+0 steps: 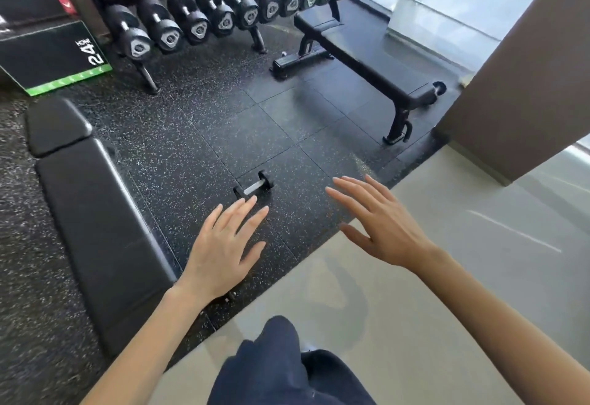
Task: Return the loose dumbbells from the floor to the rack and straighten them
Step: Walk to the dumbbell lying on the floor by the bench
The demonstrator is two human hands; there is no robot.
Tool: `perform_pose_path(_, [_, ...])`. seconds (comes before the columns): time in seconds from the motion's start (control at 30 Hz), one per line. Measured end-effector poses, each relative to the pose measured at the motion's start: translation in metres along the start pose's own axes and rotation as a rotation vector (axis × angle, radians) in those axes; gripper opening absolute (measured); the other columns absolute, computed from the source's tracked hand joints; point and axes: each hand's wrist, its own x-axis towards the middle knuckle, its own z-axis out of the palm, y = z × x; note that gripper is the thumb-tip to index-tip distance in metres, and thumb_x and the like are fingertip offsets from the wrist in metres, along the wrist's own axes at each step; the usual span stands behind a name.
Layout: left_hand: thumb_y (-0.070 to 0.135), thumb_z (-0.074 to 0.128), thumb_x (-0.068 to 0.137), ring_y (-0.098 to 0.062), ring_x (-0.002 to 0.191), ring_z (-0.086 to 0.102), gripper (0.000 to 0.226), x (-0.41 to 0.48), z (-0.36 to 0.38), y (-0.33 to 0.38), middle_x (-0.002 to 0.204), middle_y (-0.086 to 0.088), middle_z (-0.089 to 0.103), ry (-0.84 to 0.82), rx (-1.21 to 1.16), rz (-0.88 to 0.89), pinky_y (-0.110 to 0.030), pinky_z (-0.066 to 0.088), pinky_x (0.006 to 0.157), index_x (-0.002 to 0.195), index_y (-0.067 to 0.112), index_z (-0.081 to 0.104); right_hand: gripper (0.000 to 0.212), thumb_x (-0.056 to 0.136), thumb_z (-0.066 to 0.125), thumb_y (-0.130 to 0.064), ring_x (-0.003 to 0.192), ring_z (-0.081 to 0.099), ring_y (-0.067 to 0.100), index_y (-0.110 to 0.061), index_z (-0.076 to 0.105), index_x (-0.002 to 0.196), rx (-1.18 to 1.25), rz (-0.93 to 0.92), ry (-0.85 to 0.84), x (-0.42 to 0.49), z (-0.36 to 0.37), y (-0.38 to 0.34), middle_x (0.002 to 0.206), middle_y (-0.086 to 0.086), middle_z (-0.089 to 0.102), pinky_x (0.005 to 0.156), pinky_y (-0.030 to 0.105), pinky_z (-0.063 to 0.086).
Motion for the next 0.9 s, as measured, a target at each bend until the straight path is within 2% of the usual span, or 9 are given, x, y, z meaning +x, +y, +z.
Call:
perform_pose_path(0.23, [0.043,0.031,0.095,-0.024,0.135,0.037,0.054,0.043,0.014,-0.038,0.147,-0.007,0.039,-0.076,0.019,-0.108,-0.043,0.023,0.112,0.143,0.019,0.039,0.055,0.095,0.035,-0.047,0.138,0.030,0.019,-0.025,0.027,0.145,0.011,-0.062,-0.093,0.063,0.033,0.042,0.149,0.001,0.035,0.114,0.047,0.023])
perform_pose_path(0.47, [0.046,0.027,0.095,-0.024,0.134,0.039,0.057,0.107,0.014,-0.121,0.146,-0.008,0.041,-0.095,0.083,-0.204,-0.042,0.020,0.111,0.142,0.018,0.039,0.054,0.094,0.035,-0.047,0.136,0.033,0.018,-0.025,0.028,0.144,0.037,-0.125,-0.078,0.180,0.047,0.074,0.146,0.001,0.038,0.112,0.047,0.027])
perform_pose_path(0.7, [0.046,0.028,0.095,-0.023,0.135,0.037,0.057,0.159,0.014,-0.172,0.147,-0.006,0.041,-0.070,0.017,-0.295,-0.045,0.027,0.112,0.144,0.019,0.036,0.054,0.096,0.031,-0.048,0.137,0.032,0.018,-0.025,0.025,0.144,0.074,-0.188,-0.088,0.269,0.059,0.092,0.147,0.001,0.037,0.115,0.046,0.022])
perform_pose_path(0.9, [0.047,0.028,0.095,-0.022,0.136,0.036,0.058,0.182,0.035,-0.203,0.148,-0.005,0.039,-0.090,-0.026,-0.396,-0.044,0.023,0.113,0.145,0.019,0.035,0.055,0.096,0.030,-0.050,0.138,0.029,0.016,-0.026,0.023,0.145,0.102,-0.271,-0.178,0.330,0.084,0.119,0.148,-0.003,0.035,0.116,0.043,0.018])
